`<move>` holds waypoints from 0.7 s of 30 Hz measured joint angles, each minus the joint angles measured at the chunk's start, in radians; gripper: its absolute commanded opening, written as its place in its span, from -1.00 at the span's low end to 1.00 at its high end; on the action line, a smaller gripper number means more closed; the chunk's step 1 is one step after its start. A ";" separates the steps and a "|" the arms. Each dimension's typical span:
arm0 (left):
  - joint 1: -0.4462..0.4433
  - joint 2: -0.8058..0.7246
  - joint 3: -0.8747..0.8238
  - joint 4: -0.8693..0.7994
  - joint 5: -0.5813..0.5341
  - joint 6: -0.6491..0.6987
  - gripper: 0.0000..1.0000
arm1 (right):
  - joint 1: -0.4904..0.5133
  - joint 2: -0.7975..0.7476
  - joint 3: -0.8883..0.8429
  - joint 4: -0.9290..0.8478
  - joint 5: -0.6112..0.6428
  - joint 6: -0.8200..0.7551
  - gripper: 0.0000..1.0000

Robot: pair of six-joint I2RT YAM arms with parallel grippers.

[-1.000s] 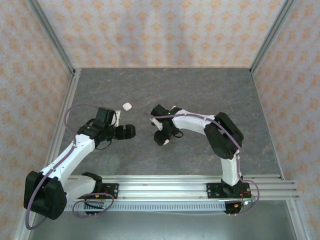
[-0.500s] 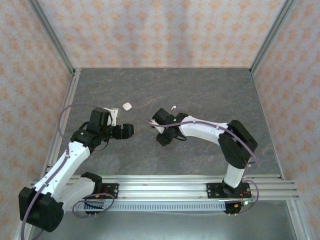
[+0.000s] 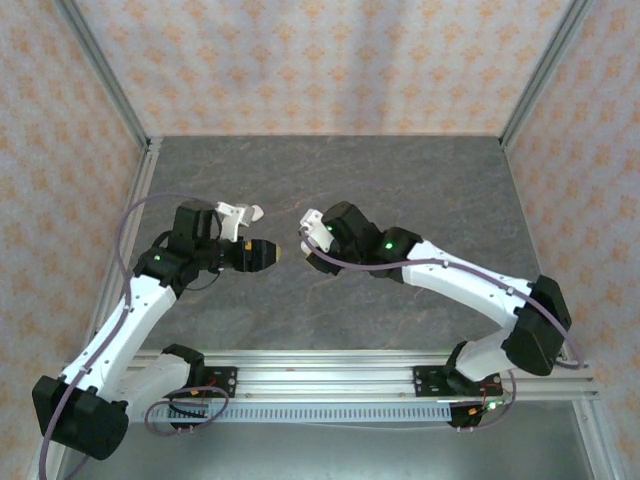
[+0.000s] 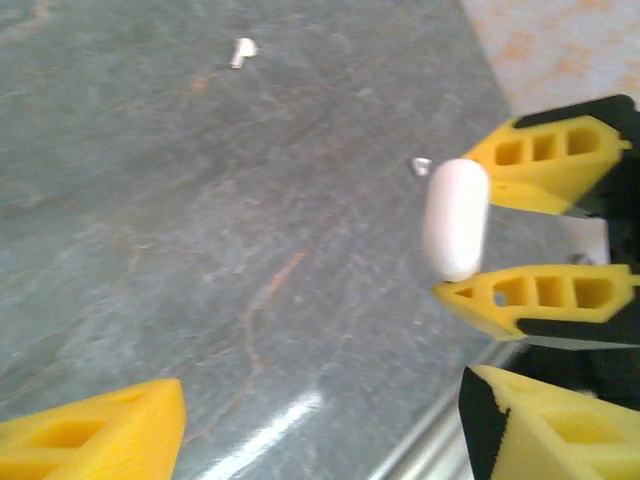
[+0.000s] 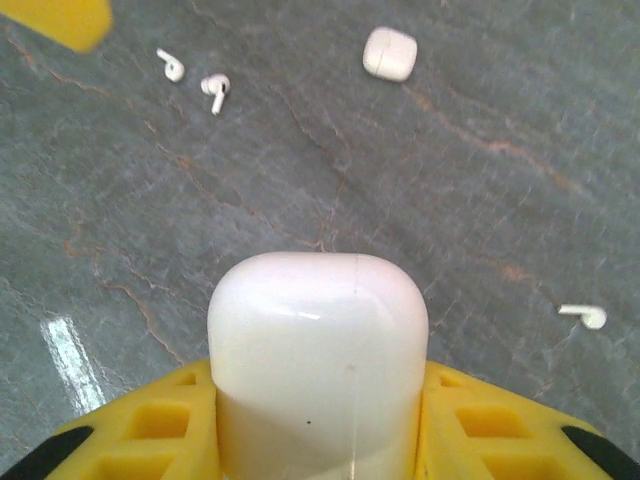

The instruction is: Insert wireless bluetooth earbuds into charging case

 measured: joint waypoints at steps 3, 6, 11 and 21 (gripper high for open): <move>-0.010 0.002 0.023 0.001 0.064 -0.008 0.45 | 0.009 -0.037 -0.013 0.037 -0.006 -0.051 -0.36; -0.030 -0.005 0.032 0.011 0.103 -0.026 0.42 | 0.024 -0.063 -0.019 0.056 -0.013 -0.090 -0.36; -0.047 -0.010 0.032 0.028 0.124 -0.044 0.39 | 0.040 -0.065 -0.019 0.068 -0.019 -0.126 -0.36; -0.092 0.037 0.057 0.075 0.124 -0.076 0.34 | 0.069 -0.064 0.001 0.067 -0.019 -0.164 -0.36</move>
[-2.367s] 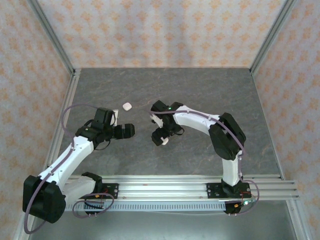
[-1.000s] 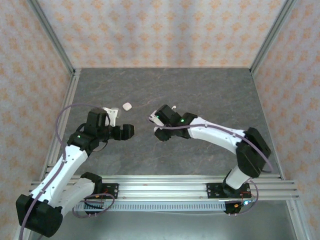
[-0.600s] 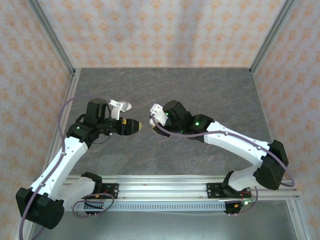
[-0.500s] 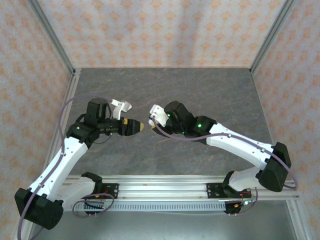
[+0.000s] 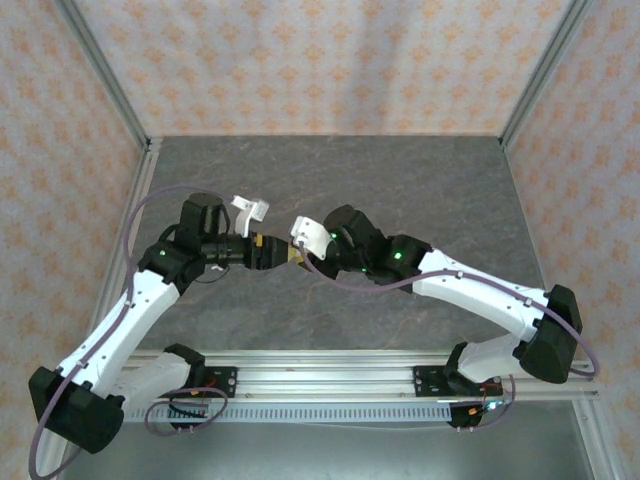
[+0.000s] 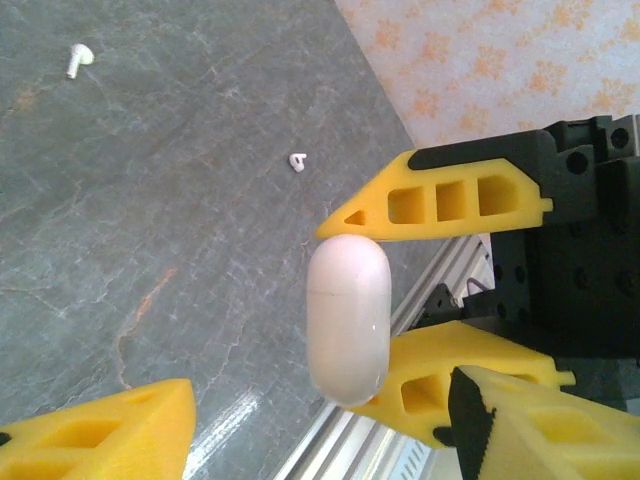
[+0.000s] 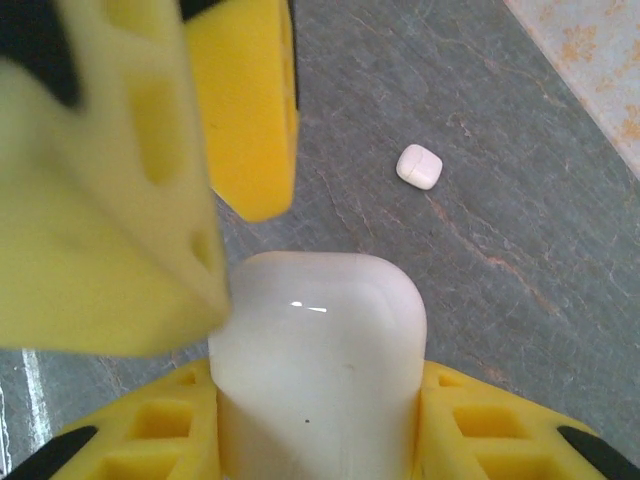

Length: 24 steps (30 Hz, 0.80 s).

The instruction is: Insert wireless bluetooth earbuds into charging case

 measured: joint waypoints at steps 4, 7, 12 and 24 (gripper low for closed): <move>-0.034 0.035 0.021 0.003 0.000 -0.004 0.23 | 0.000 0.000 0.012 -0.001 0.000 -0.003 -0.36; -0.046 0.046 0.027 0.007 0.000 -0.005 0.08 | 0.000 0.000 0.013 -0.009 0.001 -0.006 -0.36; -0.058 0.055 0.037 0.009 0.000 -0.006 -0.31 | 0.000 0.000 0.013 -0.015 0.000 -0.010 -0.36; -0.059 0.063 0.032 0.035 -0.008 -0.022 -1.00 | 0.002 -0.001 0.013 -0.022 0.012 -0.014 0.29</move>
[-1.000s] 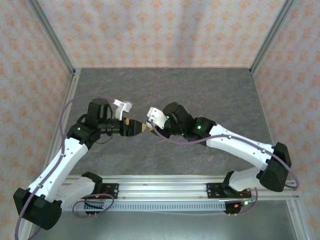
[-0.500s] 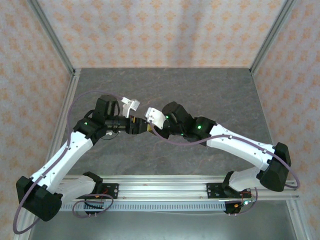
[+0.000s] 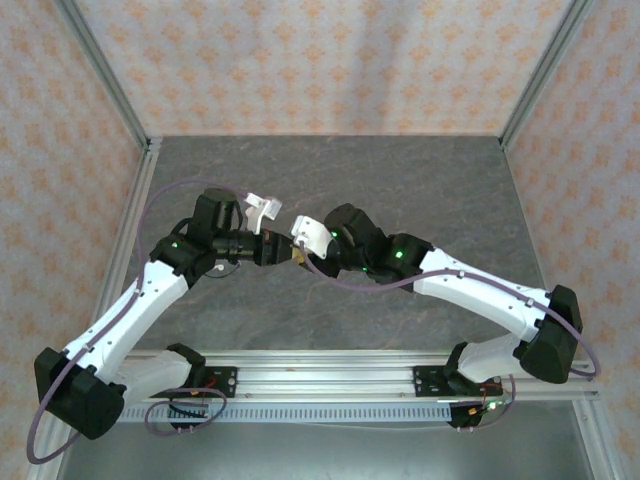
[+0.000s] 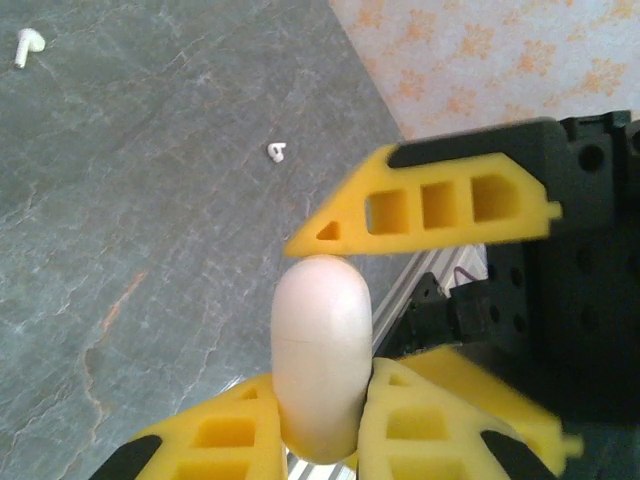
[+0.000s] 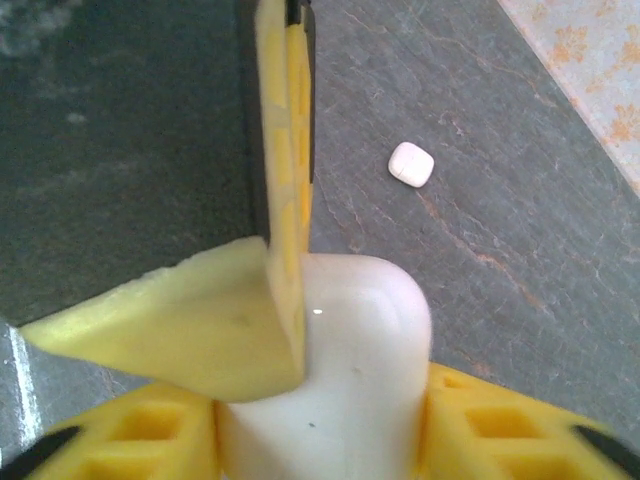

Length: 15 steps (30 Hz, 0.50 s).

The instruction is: Insert wireless bluetooth earbuds into charging case

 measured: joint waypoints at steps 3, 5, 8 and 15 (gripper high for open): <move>0.000 -0.016 -0.008 0.013 -0.030 -0.002 -1.00 | 0.002 -0.002 0.000 0.002 0.001 0.013 0.52; 0.000 -0.041 -0.030 0.016 -0.082 0.001 -1.00 | 0.005 -0.007 0.001 0.001 0.013 0.040 0.61; 0.000 -0.079 -0.076 0.017 -0.150 0.002 -1.00 | 0.003 -0.016 0.014 0.000 0.024 0.097 0.70; 0.000 -0.164 -0.202 0.055 -0.248 -0.006 -1.00 | -0.105 -0.029 0.044 0.005 -0.108 0.320 0.59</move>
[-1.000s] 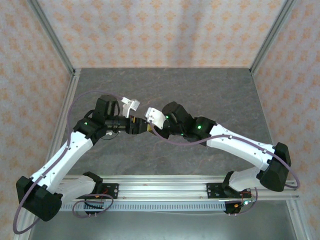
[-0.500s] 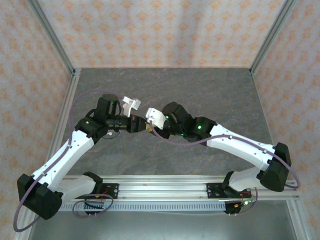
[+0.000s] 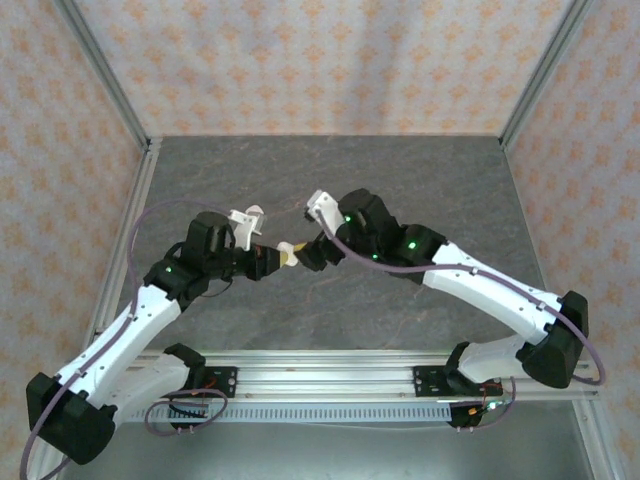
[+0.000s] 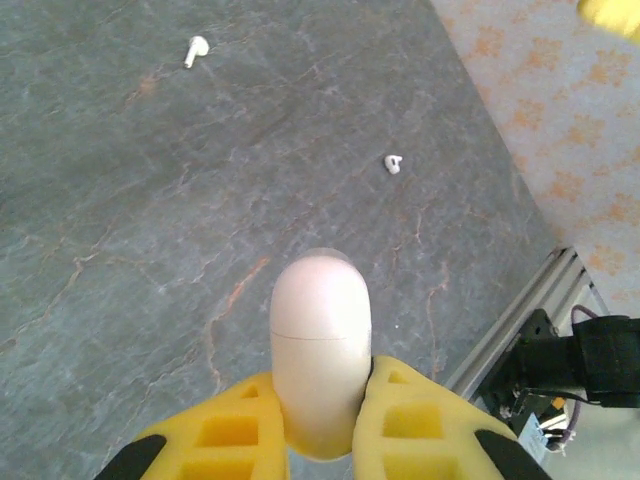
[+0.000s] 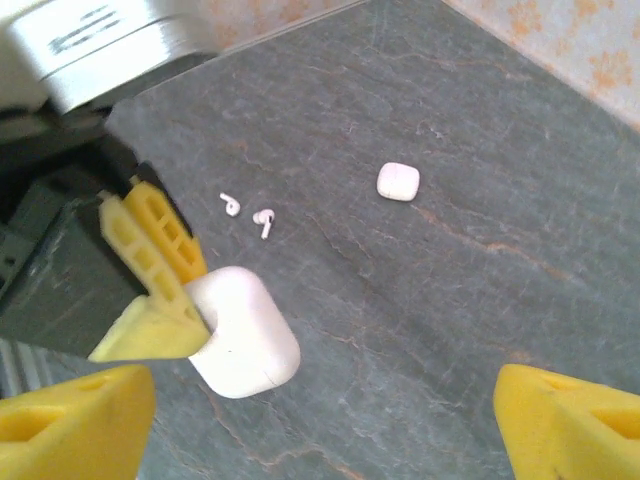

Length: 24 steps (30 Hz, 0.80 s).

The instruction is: Insert wireless bluetooth earbuds into charging case

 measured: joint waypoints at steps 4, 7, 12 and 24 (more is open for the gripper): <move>0.001 -0.094 -0.036 0.053 -0.015 0.002 -1.00 | -0.073 0.002 -0.005 0.040 -0.109 0.135 0.53; 0.001 -0.160 -0.042 0.095 -0.018 0.013 -1.00 | -0.076 0.007 -0.021 0.087 -0.178 0.211 0.53; 0.001 -0.215 -0.042 0.129 -0.018 0.032 -1.00 | -0.065 0.042 -0.035 0.150 -0.262 0.285 0.53; 0.016 -0.309 -0.088 0.137 -0.042 0.054 -1.00 | -0.045 0.145 0.056 0.111 -0.298 0.303 0.51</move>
